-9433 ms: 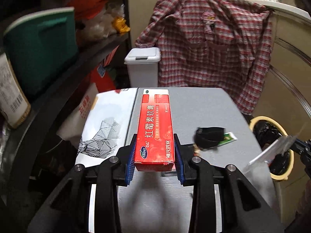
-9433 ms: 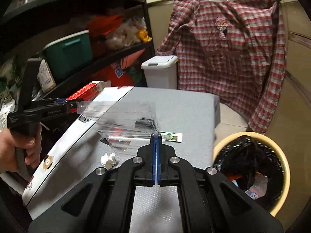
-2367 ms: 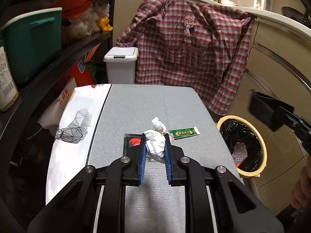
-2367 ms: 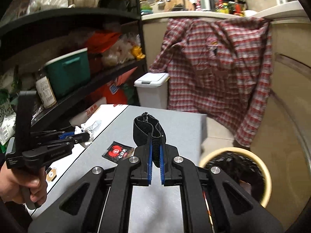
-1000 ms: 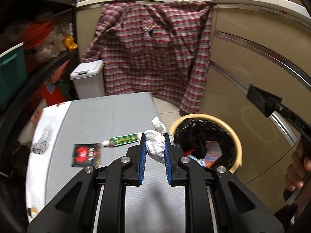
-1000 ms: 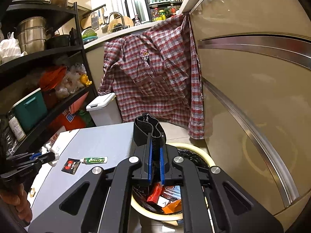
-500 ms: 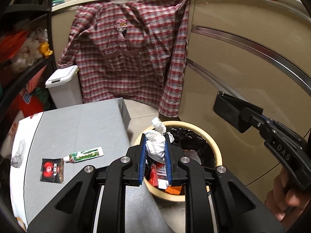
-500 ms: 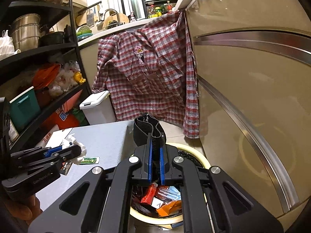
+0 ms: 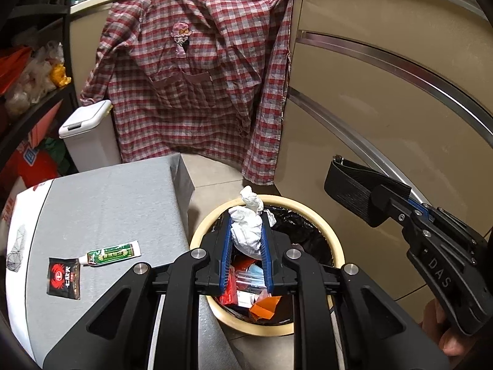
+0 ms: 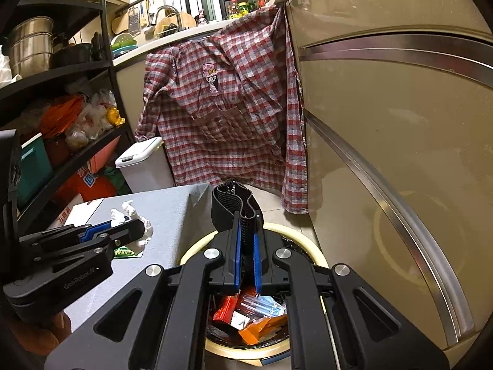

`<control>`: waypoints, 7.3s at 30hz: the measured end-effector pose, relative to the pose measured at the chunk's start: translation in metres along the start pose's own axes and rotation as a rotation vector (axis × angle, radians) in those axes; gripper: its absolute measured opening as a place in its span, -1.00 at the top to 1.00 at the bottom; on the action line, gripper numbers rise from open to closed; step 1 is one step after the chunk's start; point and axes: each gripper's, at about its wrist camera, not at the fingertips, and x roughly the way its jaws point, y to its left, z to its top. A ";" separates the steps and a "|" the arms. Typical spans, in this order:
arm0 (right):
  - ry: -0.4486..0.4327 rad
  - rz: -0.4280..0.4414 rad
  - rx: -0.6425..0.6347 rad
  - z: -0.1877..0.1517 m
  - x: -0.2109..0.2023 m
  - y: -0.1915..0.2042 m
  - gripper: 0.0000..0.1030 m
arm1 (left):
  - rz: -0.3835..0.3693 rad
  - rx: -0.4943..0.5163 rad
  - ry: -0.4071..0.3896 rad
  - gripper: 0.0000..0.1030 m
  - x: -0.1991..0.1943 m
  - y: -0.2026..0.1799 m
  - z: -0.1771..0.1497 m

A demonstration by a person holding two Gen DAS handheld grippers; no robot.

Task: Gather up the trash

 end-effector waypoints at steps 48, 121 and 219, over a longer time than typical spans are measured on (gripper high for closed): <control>0.056 0.054 -0.062 -0.008 0.007 0.033 0.45 | 0.111 0.005 -0.081 0.54 -0.121 0.137 -0.020; 0.402 0.460 -0.649 -0.083 0.219 0.249 -0.12 | 0.305 -0.250 0.228 -0.50 0.044 0.309 -0.099; 0.218 0.364 -0.410 0.002 0.075 0.214 0.95 | 0.253 -0.176 0.029 0.35 -0.055 0.251 -0.040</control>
